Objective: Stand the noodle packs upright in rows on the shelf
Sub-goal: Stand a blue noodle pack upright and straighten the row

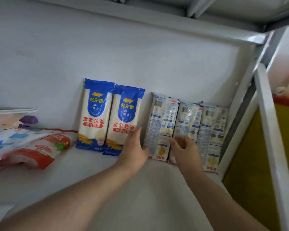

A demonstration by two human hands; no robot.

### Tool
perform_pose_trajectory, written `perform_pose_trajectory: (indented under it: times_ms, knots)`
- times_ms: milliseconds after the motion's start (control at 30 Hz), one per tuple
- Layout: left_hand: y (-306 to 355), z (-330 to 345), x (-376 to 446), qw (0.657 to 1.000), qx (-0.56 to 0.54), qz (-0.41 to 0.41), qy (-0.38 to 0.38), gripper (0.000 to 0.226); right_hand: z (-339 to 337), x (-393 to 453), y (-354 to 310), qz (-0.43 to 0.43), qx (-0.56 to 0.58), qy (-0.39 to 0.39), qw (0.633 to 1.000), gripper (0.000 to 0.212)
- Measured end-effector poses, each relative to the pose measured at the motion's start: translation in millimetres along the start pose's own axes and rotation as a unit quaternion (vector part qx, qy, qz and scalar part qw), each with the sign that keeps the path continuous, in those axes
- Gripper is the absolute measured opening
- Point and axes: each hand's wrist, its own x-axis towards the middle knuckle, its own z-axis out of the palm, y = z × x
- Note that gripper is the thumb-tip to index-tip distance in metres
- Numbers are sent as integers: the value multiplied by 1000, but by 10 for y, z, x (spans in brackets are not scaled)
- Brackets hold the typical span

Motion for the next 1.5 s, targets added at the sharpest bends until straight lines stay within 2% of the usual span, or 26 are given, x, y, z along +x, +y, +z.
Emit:
perform_pose_trajectory:
  times_ms: [133,267,367,500,700,800,900,1033,1133,1167,1300,1500]
  knots:
    - [119,246,194,997,-56,-61,-5,55,-241,53,172,26,4,20,999,26]
    - [128,421,304,987,-110,-118,-9,47,-289,87,267,40,18,11,999,29]
    - [110,480,346,984,-116,-137,-16,49,-300,110,305,44,15,4,999,29]
    - [122,482,355,976,-144,-162,12,42,-301,122,340,44,18,4,999,23]
    - [226,395,235,976,-141,-165,34,44,-312,70,283,58,13,4,998,16]
    - [293,256,166,977,-137,-163,33,43,-318,15,210,68,21,1,997,24]
    - [349,85,67,977,-152,-149,16,44,-301,-96,72,76,23,-10,997,41]
    - [443,-179,-116,980,-155,-127,-10,47,-281,-248,-240,58,55,-64,995,58]
    - [537,-393,-295,985,-133,-108,-24,47,-274,-379,-484,44,110,-113,987,79]
    - [569,-462,-364,986,-127,-100,-28,47,-275,-423,-559,46,126,-123,983,78]
    - [700,-753,-647,987,-123,-84,-54,48,-300,-612,-838,26,192,-170,966,33]
    - [773,-1052,-941,984,-140,-100,-54,51,-217,-866,-1035,26,225,-163,960,25]
